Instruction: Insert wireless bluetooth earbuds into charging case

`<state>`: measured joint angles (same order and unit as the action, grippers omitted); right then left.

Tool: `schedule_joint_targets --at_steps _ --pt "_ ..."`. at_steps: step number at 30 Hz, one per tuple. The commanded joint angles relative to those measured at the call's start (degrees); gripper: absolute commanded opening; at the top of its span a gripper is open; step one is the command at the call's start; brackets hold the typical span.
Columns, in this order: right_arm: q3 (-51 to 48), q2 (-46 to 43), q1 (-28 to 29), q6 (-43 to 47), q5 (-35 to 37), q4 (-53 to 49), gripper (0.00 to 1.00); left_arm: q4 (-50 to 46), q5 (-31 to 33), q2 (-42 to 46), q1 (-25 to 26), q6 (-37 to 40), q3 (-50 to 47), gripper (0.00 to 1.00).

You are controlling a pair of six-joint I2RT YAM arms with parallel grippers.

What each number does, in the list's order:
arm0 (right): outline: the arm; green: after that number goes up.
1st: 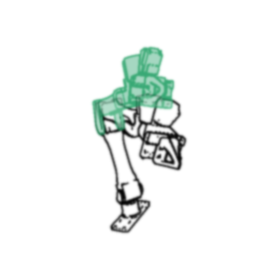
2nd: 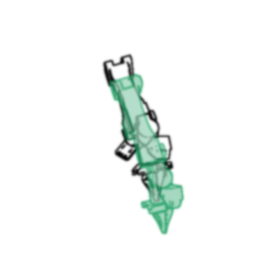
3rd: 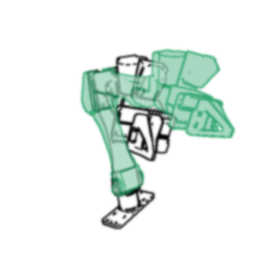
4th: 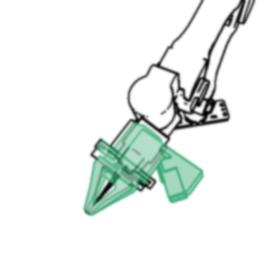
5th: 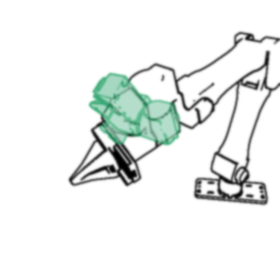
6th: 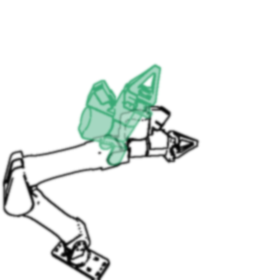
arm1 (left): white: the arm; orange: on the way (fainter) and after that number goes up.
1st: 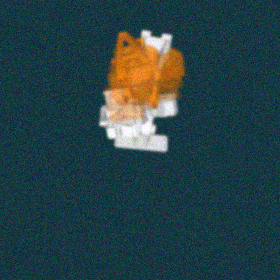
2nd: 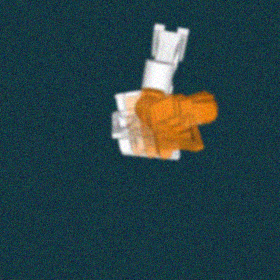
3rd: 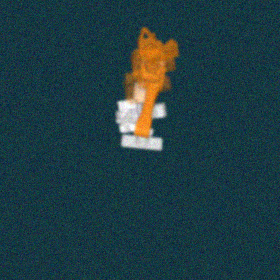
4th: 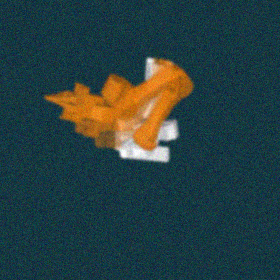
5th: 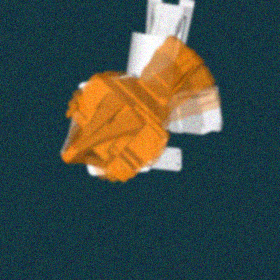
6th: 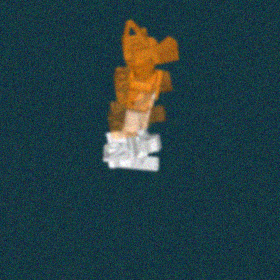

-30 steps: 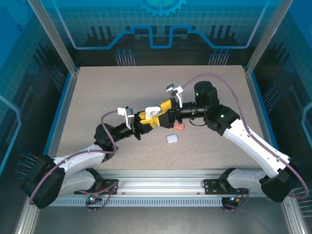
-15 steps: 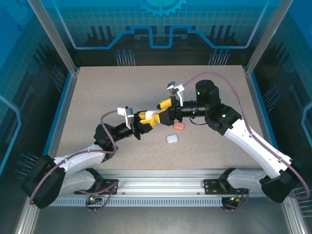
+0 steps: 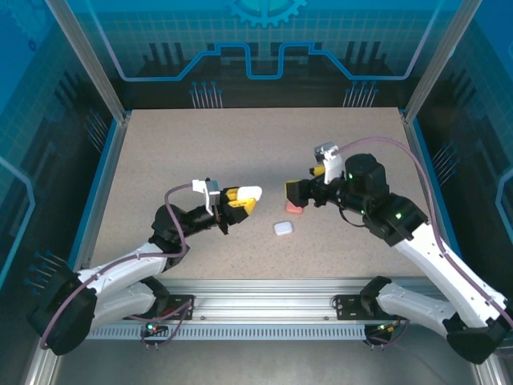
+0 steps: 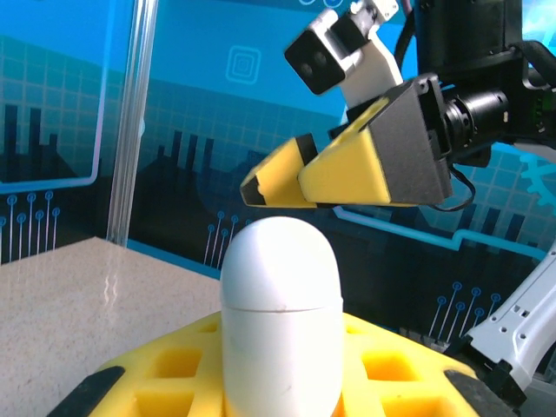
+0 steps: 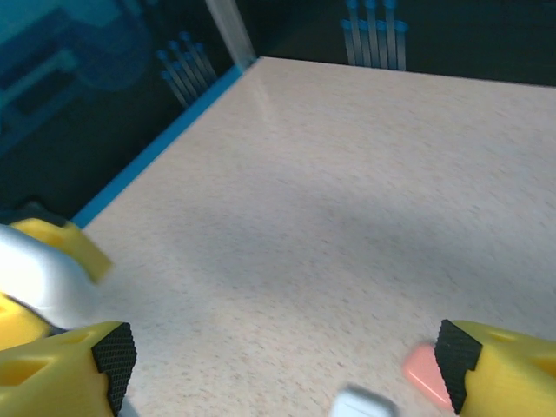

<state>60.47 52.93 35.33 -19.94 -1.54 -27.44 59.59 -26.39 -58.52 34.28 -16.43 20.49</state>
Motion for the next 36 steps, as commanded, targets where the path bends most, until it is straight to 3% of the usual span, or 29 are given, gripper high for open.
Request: schedule_joint_targets --at_steps 1,5,10,14,36 --pt "-5.1 -2.9 -1.7 -1.2 1.3 1.8 0.95 -5.7 1.0 2.5 -0.4 0.9 -0.6 0.12" --pt "-7.6 -3.7 -2.4 -1.3 0.0 0.9 0.96 -11.2 2.0 2.7 -0.4 -1.2 0.0 0.11" --pt "-8.1 -3.6 -2.6 -2.3 5.6 -4.2 0.96 -16.7 2.1 -1.6 -0.4 -7.2 1.1 0.09" --pt "-8.3 -4.1 -2.8 -1.8 6.5 -4.7 0.96 -27.1 5.0 -6.6 -0.4 -9.4 4.0 0.05" --pt "-9.8 -6.2 -5.6 -0.3 7.3 -7.4 0.97 -41.1 6.7 -37.6 -0.5 -20.5 19.1 0.11"
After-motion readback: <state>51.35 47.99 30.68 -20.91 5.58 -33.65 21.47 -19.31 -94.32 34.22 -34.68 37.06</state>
